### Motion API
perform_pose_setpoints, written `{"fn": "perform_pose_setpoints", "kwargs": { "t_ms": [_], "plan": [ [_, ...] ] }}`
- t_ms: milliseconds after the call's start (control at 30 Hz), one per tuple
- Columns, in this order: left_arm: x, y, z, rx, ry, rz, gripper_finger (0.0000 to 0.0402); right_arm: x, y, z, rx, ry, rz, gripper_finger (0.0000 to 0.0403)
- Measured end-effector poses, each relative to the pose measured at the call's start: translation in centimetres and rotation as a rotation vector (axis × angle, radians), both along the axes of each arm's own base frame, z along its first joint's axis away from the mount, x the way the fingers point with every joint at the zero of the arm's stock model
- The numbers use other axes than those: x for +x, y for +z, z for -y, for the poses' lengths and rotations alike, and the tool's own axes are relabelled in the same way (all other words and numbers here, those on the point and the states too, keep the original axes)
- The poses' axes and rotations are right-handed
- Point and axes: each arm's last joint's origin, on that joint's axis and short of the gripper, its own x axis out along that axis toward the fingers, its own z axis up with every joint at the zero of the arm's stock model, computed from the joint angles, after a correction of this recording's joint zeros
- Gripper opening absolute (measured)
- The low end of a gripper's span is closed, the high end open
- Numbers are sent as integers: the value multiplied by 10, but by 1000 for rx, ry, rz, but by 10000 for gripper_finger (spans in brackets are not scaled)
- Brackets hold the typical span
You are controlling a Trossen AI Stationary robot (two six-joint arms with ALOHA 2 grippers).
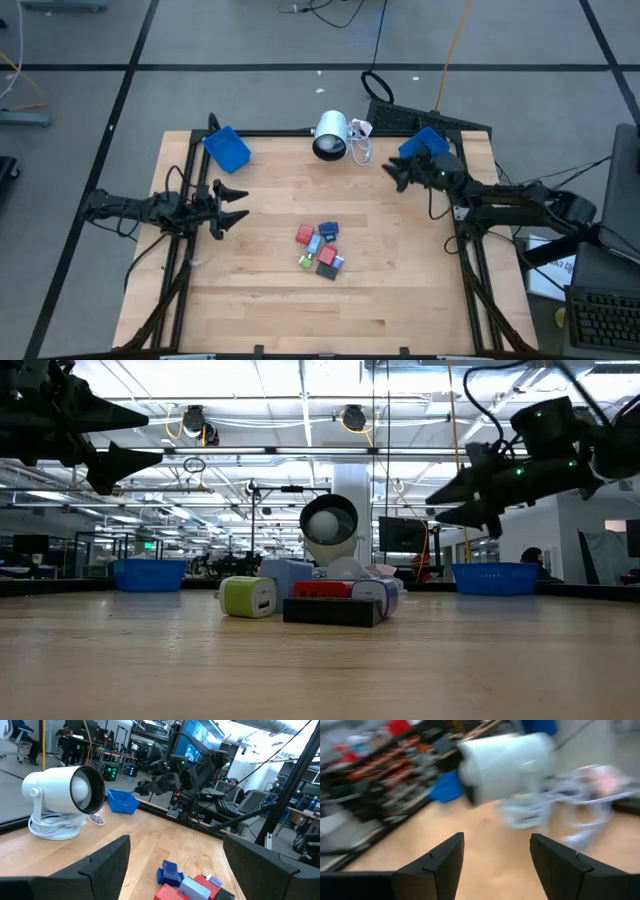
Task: Pick & Place Office items
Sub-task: Put the purple charger adapter into the right blue bin
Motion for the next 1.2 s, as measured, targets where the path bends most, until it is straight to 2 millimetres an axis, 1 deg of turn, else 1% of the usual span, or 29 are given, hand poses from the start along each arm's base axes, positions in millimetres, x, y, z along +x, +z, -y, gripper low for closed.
{"fn": "perform_pose_setpoints", "kwargs": {
  "t_ms": [267, 567, 900, 1033, 1100, 1200],
  "plan": [
    [0, 0, 0, 0, 0, 0, 324, 19, 6, -36, 11, 233, 65, 212],
    [0, 0, 0, 0, 0, 0, 324, 30, 12, -75, -7, 453, 130, 209],
    [0, 0, 0, 0, 0, 0, 324, 31, 21, -118, -21, 676, 215, 208],
    [0, 0, 0, 0, 0, 0, 324, 29, 25, -132, -64, 749, 255, 208],
    [0, 0, 0, 0, 0, 0, 324, 28, 25, -140, -102, 753, 263, 208],
    [0, 0, 0, 0, 0, 0, 324, 26, 24, -151, -173, 711, 250, 208]
  ]
}}
